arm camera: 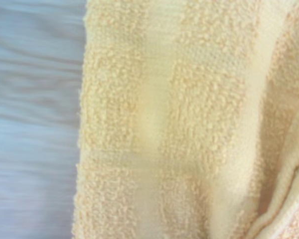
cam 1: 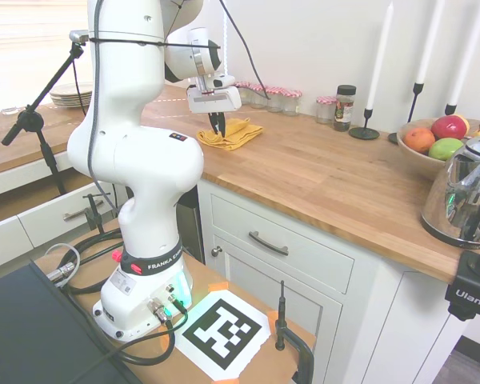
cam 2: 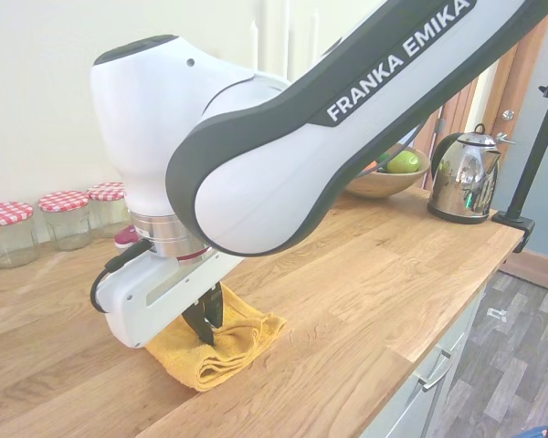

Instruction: Wipe the counter

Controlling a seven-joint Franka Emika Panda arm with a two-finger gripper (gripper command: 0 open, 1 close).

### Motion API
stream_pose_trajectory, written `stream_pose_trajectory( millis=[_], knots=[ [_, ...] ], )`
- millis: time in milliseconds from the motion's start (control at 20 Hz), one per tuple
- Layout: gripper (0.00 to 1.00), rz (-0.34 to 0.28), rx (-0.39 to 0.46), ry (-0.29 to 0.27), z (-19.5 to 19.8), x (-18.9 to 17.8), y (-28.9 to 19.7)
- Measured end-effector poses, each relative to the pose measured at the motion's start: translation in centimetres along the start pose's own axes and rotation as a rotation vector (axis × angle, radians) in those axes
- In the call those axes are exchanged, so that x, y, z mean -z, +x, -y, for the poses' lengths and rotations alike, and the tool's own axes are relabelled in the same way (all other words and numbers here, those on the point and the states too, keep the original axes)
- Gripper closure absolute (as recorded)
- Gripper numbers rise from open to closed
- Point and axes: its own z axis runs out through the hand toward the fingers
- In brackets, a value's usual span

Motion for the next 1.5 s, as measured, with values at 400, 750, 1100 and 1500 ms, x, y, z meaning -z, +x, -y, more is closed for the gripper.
stream_pose_trajectory(
  millis=[400,750,1100,1500],
  knots=[
    [0.00,0.002,0.010,-0.007,1.3,0.4,-1.0],
    [0.00,0.016,-0.002,-0.002,1.3,0.5,-1.0],
    [0.00,0.032,-0.025,0.008,1.3,0.8,-0.6],
    [0.00,0.047,-0.048,0.024,1.1,1.2,0.0]
  ],
)
